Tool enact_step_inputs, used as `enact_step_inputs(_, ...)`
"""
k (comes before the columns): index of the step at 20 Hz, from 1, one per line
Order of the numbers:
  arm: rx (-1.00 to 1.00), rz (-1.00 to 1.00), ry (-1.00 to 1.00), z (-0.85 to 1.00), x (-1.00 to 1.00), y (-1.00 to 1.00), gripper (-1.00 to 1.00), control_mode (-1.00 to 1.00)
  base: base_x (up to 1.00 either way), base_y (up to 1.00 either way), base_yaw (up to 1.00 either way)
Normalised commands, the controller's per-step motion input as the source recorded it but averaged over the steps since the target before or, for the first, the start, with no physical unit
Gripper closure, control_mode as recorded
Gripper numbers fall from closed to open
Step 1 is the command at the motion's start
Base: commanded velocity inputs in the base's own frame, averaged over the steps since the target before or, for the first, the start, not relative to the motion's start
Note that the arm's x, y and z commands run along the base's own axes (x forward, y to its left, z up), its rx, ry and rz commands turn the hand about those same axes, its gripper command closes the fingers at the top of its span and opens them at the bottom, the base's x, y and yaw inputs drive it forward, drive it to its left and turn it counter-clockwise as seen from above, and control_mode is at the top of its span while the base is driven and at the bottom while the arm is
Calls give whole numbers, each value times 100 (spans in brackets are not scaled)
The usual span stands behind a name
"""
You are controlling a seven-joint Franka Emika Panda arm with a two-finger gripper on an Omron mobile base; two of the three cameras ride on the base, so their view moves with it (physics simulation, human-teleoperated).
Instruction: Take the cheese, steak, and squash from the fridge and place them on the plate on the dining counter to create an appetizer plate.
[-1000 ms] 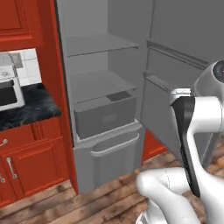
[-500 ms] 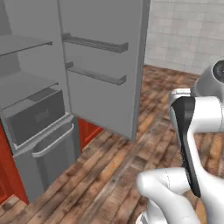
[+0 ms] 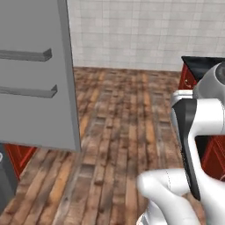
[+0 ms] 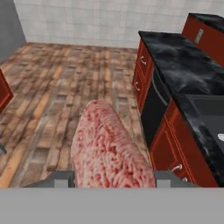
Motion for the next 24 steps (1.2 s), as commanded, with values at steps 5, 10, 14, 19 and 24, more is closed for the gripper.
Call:
enact_step_inputs(5,0,0,0,0,0,0,100,100,100,-21,-38)
enact_step_inputs(10,0,0,0,0,0,0,100,100,100,-1,-22)
enact_step_inputs(14,0,0,0,0,0,0,100,100,100,0,-17)
enact_step_inputs(19,0,0,0,0,0,0,100,100,100,0,-17)
enact_step_inputs(24,0,0,0,0,0,0,100,100,100,4,-19)
